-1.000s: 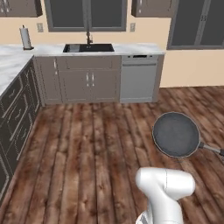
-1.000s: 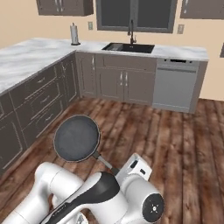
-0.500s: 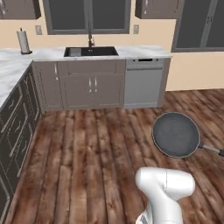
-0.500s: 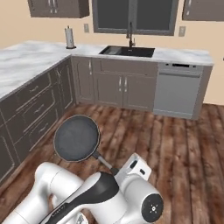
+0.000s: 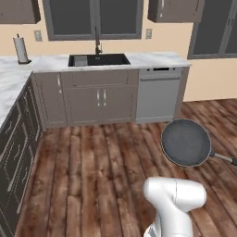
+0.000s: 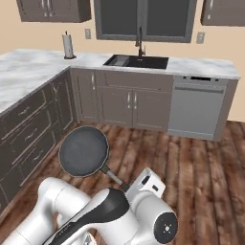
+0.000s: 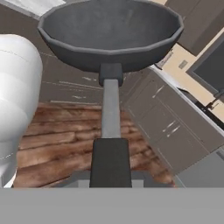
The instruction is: Move the pot and pan from the stove into the sink.
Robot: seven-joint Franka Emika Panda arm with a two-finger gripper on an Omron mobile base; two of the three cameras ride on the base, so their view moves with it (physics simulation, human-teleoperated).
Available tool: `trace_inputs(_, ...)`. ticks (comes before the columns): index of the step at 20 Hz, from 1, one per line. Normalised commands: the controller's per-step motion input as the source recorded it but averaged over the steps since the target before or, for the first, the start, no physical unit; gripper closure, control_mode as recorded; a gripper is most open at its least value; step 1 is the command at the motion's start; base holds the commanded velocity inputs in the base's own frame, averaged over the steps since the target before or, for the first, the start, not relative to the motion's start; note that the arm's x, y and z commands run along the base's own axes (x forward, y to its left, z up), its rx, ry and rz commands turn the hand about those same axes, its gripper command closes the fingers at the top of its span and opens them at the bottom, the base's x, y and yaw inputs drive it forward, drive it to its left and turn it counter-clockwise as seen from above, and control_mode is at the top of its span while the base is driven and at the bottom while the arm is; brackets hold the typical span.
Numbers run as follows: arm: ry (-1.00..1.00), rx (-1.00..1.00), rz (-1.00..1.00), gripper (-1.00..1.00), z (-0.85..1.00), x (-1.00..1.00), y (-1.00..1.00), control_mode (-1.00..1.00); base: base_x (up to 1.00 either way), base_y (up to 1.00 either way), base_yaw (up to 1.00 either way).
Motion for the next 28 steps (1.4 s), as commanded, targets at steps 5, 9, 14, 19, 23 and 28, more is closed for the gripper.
trace_inputs(5,0.00,0.00,0.00,1.00,0.00,0.00,0.00,1.00,0.85,0.36,-0.09)
trace_inputs(9,0.00,0.00,0.00,1.00,0.00,0.00,0.00,1.00,0.86,0.33,-0.09)
trace_inputs(14,0.00,0.00,0.00,1.00,0.00,0.00,0.00,1.00,0.86,0.27,-0.10)
trace_inputs(19,0.00,0.00,0.00,1.00,0.00,0.00,0.00,1.00,0.85,0.27,-0.10)
trace_inputs(23,0.00,0.00,0.00,1.00,0.00,0.00,0.00,1.00,0.84,0.29,-0.09)
trace_inputs(28,0.00,0.00,0.00,1.00,0.00,0.00,0.00,1.00,0.81,0.30,-0.08)
